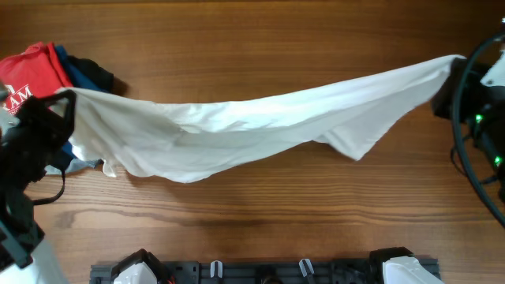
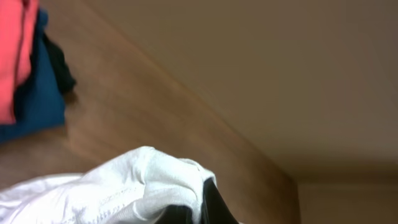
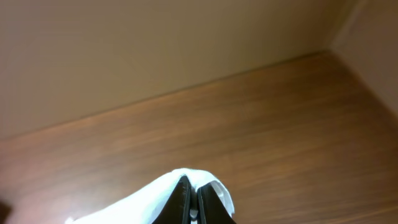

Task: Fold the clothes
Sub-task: 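Lift the shirt with both grippers, stretch it wide and lay it flat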

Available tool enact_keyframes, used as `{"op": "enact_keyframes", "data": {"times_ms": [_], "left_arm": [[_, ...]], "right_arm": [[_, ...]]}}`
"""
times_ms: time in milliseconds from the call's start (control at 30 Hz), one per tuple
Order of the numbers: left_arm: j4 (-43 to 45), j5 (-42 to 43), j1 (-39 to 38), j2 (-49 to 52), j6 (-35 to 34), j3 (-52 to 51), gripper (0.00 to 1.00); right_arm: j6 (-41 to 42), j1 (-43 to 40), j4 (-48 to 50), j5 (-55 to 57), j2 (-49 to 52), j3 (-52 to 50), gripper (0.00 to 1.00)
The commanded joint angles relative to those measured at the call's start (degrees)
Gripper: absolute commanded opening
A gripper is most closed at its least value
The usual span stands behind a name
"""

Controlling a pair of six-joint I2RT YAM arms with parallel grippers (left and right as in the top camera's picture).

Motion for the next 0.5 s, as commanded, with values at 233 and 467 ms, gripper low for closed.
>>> {"op": "enact_keyframes", "data": {"times_ms": [233, 467], "left_arm": [[16.13, 6.08, -10.34, 21.14, -4.68, 1.4, 0.04], [23.23, -10.86, -17.86, 41.81, 7.19, 17.84, 0.04]], "right_arm": [[-3.85, -3.82, 3.52, -6.8, 25.53, 1.42, 0.04], [-6.23, -12.09, 32.54, -12.68, 36.39, 4.44, 0.04]]}}
